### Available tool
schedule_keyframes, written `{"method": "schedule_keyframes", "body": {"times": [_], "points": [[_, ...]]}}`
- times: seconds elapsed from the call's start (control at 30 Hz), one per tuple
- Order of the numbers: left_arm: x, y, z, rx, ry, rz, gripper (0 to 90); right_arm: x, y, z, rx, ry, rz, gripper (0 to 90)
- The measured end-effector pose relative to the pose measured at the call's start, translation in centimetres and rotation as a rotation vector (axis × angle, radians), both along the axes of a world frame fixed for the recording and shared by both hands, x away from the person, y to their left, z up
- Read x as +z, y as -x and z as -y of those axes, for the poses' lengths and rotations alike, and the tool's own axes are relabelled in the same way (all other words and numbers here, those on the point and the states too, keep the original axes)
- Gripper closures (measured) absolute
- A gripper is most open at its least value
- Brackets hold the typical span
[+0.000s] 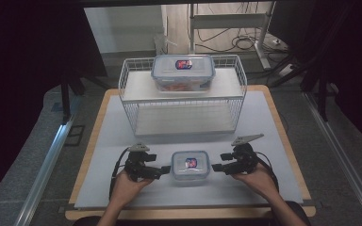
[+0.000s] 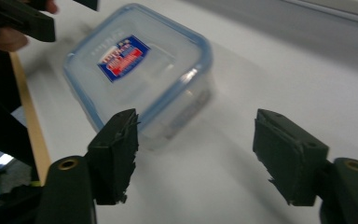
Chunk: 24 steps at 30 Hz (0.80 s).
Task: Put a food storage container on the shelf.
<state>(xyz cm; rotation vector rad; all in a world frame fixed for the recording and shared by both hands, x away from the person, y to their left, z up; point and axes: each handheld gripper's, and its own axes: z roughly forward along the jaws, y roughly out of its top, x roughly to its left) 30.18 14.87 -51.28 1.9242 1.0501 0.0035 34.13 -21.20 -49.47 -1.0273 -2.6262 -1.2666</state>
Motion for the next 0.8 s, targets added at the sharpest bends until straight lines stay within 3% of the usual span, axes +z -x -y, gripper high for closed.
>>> {"method": "schedule_keyframes", "body": {"times": [0.13, 0.27, 0.4, 0.53, 0.67, 0.8], "points": [[-0.4, -1.4, 0.9, -0.053, 0.046, -0.045, 14.1, -0.2, -0.3, -1.3, 0.026, -0.007, -0.022, 25.3], [-0.9, -2.0, 1.8, -0.09, 0.041, -0.075, 15.1, -0.6, -0.7, -2.2, 0.043, 0.006, -0.053, 22.9], [-1.5, -2.1, 2.5, -0.121, 0.044, -0.115, 16.7, -1.4, -1.4, -2.5, 0.047, -0.032, -0.142, 21.9], [-1.8, -2.1, 2.7, -0.149, 0.085, -0.141, 19.9, -1.9, -1.8, -2.7, 0.055, -0.065, -0.209, 23.5], [-1.4, -1.6, 2.6, -0.129, 0.068, -0.113, 25.4, -1.9, -1.8, -3.0, 0.064, -0.076, -0.254, 29.8], [-1.1, -1.1, 2.3, -0.125, 0.07, -0.099, 35.0, -1.4, -1.6, -2.5, 0.058, -0.078, -0.242, 39.8]]}}
